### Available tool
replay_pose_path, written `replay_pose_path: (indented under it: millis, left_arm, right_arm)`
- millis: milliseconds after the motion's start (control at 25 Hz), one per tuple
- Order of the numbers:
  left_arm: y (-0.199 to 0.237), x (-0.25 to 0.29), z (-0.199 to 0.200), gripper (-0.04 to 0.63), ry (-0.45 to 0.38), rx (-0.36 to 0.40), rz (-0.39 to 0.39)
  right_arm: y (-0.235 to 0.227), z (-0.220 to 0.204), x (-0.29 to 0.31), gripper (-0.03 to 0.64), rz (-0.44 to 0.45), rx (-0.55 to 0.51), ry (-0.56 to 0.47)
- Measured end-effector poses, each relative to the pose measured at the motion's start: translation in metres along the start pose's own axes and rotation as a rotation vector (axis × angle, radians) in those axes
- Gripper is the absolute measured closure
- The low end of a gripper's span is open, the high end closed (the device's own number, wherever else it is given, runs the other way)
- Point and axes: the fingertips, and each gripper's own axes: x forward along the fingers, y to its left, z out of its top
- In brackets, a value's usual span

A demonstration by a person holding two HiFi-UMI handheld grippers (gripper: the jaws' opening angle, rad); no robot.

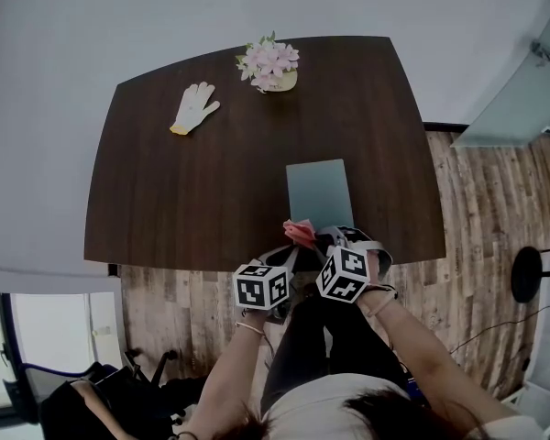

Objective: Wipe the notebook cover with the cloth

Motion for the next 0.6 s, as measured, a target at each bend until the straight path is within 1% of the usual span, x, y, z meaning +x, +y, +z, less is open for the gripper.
replay_pose_path:
  millis: [240, 600]
  left_arm:
    - [0.000, 0.007, 0.006, 0.577, -0.016, 0.006, -0.012]
    - [-0.005, 0.013, 0.006, 0.577, -0.018, 0.016, -0.014]
  right_arm:
    - [-0.010, -0.018, -0.006, 0.584, -0.043, 0.050, 0.005]
    - [-0.018, -0.047, -0.021, 0.584, -0.093, 0.123, 0.025]
